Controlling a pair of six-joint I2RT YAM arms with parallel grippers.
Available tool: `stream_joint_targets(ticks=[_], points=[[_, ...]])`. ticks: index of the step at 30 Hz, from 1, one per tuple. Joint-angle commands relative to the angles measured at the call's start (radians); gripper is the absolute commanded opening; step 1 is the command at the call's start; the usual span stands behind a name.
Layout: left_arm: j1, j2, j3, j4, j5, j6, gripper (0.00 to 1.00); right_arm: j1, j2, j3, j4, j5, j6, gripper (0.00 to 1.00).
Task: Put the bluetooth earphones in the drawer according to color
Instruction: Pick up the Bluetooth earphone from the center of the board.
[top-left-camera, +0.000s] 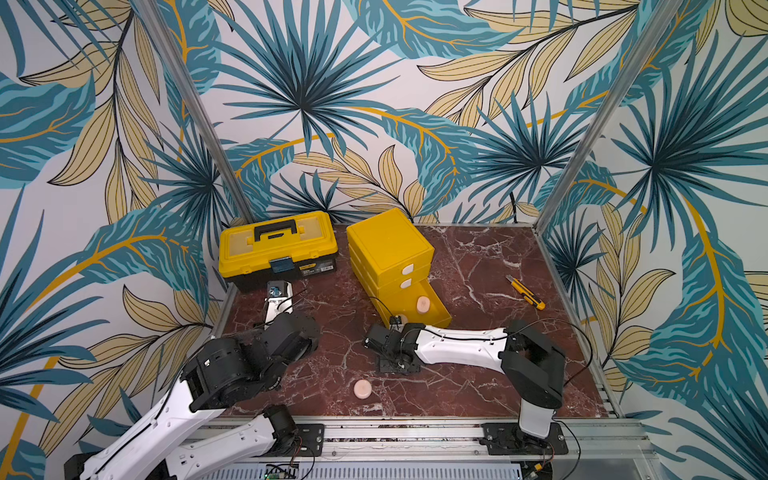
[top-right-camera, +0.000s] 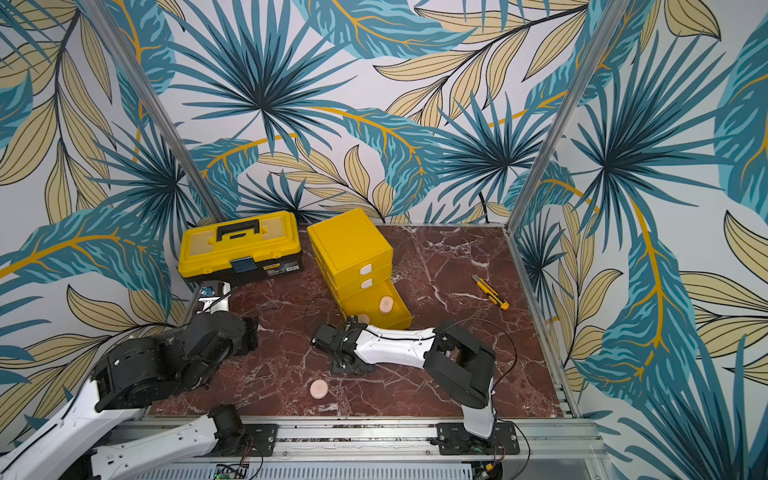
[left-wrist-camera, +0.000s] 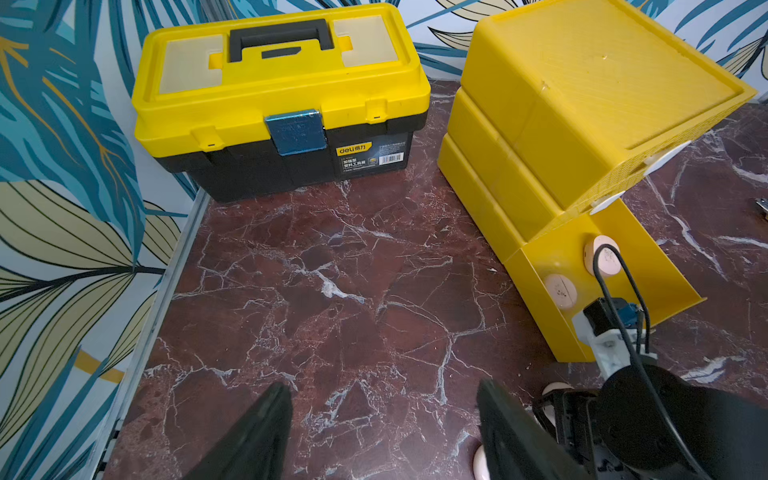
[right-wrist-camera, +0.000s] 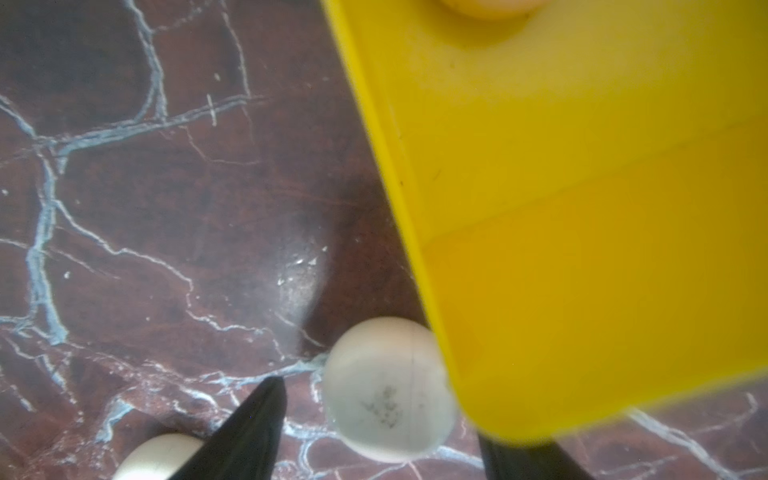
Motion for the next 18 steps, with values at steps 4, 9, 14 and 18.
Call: stream_joint_targets(ticks=[4,9,14,18], points=[[0.01,0.001,-0.021,0.0,0.011,0.011,0.75,-0.005,0.036,0.021,-0.044,0.024,0.001,0.71],[0.015,0.001,-0.019,0.002,0.014,0.014,0.75,-0.005,0.05,0.02,-0.044,0.011,0.002,0.69],[0.016,0.004,-0.022,0.008,0.02,0.017,0.75,-0.005,0.055,0.015,-0.045,0.011,0.003,0.65],[0.02,0.006,-0.027,0.016,0.025,0.019,0.75,-0.006,0.059,0.012,-0.045,0.009,-0.002,0.59]])
